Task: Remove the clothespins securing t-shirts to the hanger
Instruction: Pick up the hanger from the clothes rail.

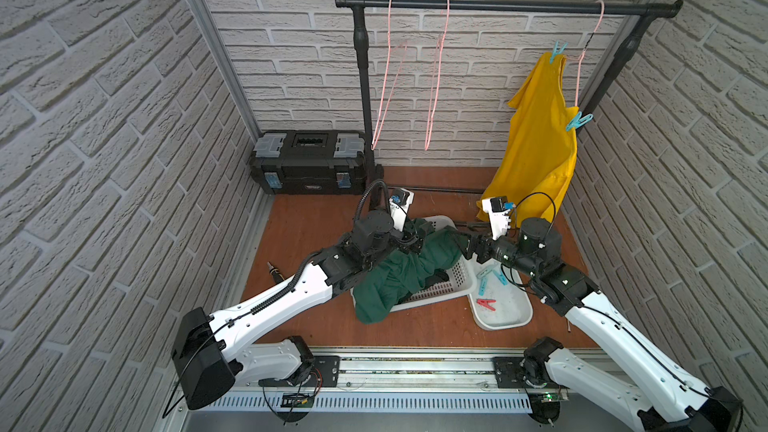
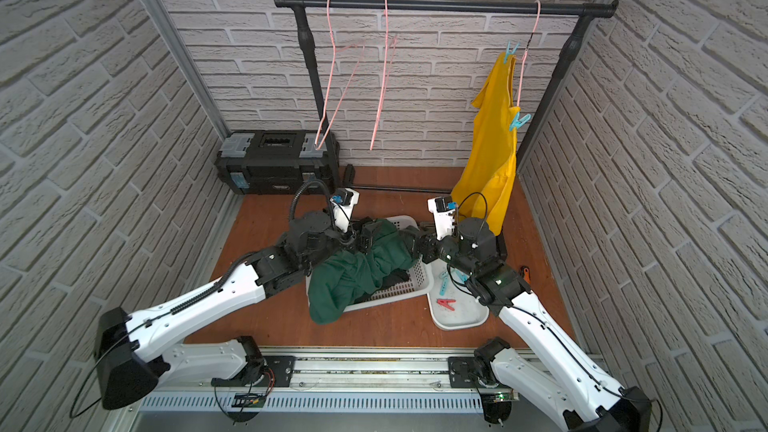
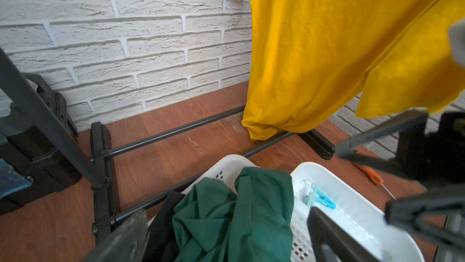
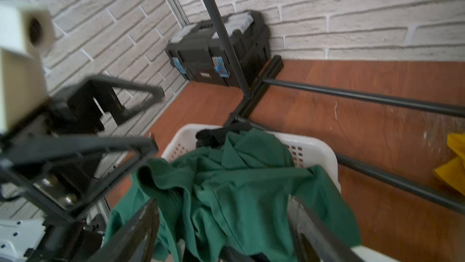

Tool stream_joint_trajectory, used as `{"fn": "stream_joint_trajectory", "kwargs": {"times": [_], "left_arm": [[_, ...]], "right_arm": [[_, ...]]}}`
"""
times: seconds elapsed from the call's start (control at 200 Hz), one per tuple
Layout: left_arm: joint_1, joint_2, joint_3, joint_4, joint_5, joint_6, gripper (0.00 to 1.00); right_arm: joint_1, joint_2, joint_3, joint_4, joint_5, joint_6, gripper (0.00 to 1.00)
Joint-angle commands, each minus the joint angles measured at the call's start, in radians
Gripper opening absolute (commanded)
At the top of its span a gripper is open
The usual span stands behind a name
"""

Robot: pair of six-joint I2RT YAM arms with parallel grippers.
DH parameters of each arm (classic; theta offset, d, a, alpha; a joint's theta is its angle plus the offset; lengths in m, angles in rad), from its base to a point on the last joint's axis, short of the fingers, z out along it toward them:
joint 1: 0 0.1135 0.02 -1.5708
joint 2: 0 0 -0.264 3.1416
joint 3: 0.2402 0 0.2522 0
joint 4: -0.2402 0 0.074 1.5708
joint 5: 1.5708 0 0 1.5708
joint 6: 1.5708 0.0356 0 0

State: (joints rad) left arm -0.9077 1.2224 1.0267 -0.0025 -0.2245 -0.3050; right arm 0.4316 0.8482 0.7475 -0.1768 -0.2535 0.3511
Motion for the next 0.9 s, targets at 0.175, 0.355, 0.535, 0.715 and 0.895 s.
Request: {"fn": "stream_joint_trajectory", "kwargs": {"times": [0.175,0.355,0.535,0.715,0.895], "left_arm": [[-0.051,0.104,0.179,0.036,-0.007,0.095,0.98],[-0.081,0.179,0.296,0.026,0.019,0.131,0.98],[-0.117,0.255,0.414,0.045,0.047,0.152,0.98],[-0.151,0.321,0.512,0.110,0.075,0.193,0.98],[-0.159,0.404,0.605,0.209,0.113,0.192,0.98]], "right_arm": [[-0.002,-0.115,-0.213,0.045,0.095,-0.052,1.00],[-0.005,-0.165,-0.304,0.068,0.138,-0.042,1.00],[-0.004,-0.191,-0.344,0.056,0.164,-0.046,1.00],[-0.004,-0.209,-0.369,0.031,0.172,-0.040,1.00],[-0.004,-0.229,-0.383,0.019,0.171,-0.022,1.00]]}}
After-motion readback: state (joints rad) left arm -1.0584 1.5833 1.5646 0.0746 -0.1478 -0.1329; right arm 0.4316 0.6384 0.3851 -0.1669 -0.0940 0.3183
